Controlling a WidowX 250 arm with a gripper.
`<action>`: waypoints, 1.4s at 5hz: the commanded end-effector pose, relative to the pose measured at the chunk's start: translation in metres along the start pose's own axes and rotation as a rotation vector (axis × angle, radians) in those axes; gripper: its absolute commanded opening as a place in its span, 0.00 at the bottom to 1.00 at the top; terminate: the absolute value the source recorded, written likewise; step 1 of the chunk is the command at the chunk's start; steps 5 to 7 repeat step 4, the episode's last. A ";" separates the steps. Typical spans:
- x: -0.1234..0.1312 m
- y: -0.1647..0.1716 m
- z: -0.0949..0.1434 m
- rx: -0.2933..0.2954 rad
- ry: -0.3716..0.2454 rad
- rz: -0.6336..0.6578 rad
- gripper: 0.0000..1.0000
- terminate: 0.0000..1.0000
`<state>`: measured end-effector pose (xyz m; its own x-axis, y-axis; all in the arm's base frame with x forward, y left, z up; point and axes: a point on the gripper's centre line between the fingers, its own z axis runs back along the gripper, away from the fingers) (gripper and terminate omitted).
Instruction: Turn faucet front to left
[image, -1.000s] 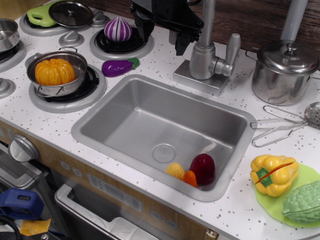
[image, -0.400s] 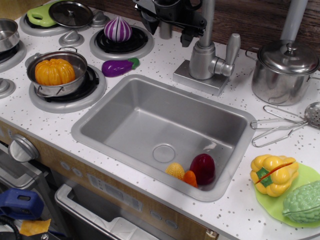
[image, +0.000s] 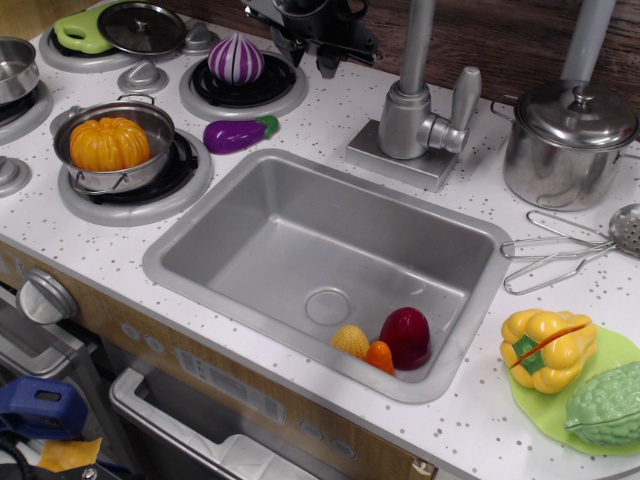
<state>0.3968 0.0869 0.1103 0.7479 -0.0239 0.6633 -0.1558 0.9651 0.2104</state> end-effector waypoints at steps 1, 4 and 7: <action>0.031 0.034 -0.012 0.037 -0.106 -0.077 0.00 0.00; 0.049 0.045 -0.030 0.033 -0.167 -0.089 0.00 1.00; 0.049 0.045 -0.030 0.033 -0.167 -0.089 0.00 1.00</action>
